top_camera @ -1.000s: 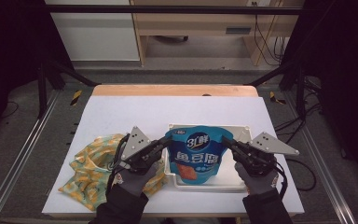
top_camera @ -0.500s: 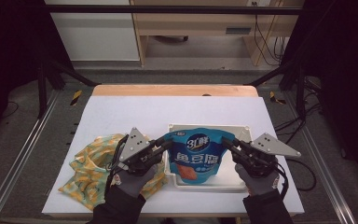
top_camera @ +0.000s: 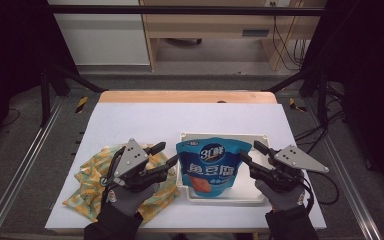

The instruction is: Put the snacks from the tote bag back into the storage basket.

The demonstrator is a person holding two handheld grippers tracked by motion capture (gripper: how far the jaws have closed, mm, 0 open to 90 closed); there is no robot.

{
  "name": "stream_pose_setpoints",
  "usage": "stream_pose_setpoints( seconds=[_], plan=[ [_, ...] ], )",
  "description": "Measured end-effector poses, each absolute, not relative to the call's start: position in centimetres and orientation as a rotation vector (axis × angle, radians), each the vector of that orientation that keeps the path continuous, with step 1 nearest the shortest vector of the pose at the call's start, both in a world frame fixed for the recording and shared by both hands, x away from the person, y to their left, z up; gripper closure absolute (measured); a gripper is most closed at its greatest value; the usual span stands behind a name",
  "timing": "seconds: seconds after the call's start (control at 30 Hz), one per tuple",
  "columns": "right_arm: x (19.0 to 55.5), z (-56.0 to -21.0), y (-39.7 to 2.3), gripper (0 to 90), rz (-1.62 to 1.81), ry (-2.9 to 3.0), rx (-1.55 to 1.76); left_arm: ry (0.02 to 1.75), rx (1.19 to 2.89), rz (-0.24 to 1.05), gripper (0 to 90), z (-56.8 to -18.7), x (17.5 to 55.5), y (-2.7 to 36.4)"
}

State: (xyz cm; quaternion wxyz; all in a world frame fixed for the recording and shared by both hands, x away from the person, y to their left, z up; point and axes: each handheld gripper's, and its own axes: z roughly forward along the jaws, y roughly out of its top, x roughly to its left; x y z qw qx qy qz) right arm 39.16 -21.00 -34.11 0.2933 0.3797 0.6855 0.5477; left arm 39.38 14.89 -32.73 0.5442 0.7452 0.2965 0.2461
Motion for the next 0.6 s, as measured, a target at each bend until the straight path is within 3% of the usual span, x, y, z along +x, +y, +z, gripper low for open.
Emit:
stream_pose_setpoints(
  seconds=[0.6],
  plan=[
    [37.7, -35.3, -23.3, 29.4, 1.437, 1.805, 1.041, 0.822, 1.793, 0.633, 36.4, -35.4, 38.2, 21.5]
  ],
)
